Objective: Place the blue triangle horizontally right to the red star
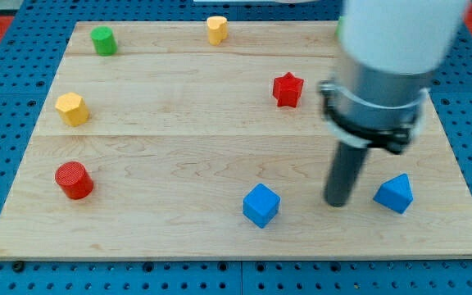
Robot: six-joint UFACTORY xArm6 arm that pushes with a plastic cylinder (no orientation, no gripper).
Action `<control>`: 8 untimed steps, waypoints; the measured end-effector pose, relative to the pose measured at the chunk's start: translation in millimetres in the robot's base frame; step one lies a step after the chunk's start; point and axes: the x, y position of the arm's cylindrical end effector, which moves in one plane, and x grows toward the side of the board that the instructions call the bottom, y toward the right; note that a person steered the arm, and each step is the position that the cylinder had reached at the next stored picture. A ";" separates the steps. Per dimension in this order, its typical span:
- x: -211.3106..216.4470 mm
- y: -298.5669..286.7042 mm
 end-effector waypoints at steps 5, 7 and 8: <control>-36.5 32.6; -34.2 49.6; -17.4 69.2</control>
